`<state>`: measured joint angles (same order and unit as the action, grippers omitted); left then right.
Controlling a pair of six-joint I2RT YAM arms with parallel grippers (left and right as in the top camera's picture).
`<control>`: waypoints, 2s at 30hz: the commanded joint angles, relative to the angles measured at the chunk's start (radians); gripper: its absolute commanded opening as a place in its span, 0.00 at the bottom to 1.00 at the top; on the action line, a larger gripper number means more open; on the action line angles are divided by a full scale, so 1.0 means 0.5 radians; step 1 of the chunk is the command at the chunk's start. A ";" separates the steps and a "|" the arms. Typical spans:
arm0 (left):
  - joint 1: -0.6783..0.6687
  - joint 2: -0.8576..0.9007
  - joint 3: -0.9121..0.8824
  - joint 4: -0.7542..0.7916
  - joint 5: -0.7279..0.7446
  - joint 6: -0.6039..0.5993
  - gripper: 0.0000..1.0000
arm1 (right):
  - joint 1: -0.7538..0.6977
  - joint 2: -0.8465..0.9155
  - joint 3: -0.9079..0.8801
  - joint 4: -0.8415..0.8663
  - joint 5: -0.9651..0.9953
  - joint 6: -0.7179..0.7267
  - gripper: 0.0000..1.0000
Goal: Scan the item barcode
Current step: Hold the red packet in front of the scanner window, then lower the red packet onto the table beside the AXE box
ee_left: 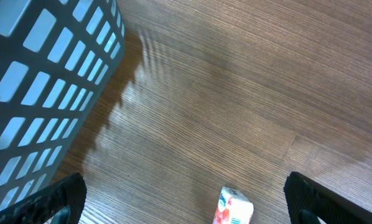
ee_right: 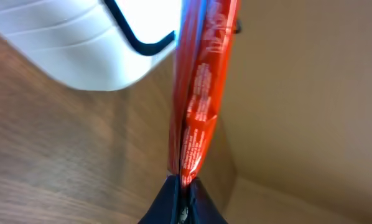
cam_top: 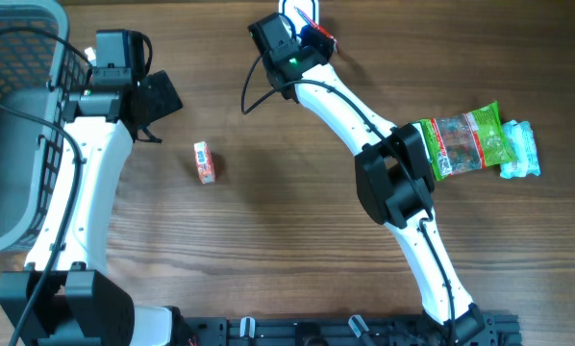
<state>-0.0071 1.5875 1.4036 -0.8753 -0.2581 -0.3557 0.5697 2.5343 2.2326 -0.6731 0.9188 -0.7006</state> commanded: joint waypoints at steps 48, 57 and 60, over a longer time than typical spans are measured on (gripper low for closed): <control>0.011 -0.005 0.017 -0.002 -0.024 0.024 1.00 | -0.563 -1.446 -1.238 -1.210 -1.820 1.732 0.04; 0.011 -0.005 0.017 -0.002 -0.024 0.024 1.00 | -0.563 -1.446 -2.119 -0.304 -1.357 1.814 0.04; 0.011 -0.005 0.017 -0.002 -0.024 0.024 1.00 | -0.564 -1.446 -2.223 -0.192 -1.260 1.864 0.05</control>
<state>-0.0071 1.5875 1.4036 -0.8753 -0.2642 -0.3557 0.2871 1.8149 1.1660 -0.8051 0.1749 0.1837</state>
